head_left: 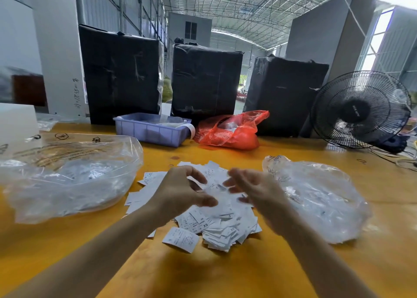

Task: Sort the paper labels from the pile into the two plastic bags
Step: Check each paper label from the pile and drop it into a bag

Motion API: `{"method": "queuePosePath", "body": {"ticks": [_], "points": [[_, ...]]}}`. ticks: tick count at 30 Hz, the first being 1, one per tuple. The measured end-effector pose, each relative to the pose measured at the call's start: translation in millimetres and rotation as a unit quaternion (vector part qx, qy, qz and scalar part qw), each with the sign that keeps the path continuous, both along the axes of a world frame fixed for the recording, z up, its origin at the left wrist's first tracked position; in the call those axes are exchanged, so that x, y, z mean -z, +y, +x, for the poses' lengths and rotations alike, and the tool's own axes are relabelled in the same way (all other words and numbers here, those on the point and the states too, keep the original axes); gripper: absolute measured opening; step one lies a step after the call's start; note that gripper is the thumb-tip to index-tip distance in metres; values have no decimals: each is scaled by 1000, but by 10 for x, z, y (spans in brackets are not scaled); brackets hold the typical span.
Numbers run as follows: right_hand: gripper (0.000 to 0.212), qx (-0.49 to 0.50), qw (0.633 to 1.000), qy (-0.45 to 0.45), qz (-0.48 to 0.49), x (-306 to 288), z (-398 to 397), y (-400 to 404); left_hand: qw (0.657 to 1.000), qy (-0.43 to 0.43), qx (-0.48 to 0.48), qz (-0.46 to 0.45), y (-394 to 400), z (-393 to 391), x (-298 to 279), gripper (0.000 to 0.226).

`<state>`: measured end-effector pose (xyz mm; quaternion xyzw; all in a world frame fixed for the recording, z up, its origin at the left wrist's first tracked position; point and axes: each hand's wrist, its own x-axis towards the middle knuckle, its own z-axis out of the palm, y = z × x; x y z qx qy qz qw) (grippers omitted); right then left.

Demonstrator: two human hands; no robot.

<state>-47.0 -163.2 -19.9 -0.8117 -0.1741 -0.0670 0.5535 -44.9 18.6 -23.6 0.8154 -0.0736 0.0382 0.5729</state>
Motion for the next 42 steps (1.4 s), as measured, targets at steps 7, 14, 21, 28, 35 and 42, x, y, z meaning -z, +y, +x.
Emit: {"method": "queuePosePath", "body": {"ticks": [7,14,21,28,35,42], "points": [[13,-27,991,91,95,235,18,158,998,43,45,17,38,33,10,51],[13,-19,998,44,47,361,-33,338,973,102,0,-207,85,99,-39,8],[59,-23,912,-97,-399,537,-134,682,972,50,-65,-218,181,151,-26,12],[29,-47,950,-28,-309,484,-167,676,977,60,-89,-182,226,172,20,13],[18,26,995,-99,-4,235,-69,357,981,85,-40,-169,197,170,43,7],[13,52,987,-125,85,118,-8,153,991,103,27,-83,130,96,46,3]]}}
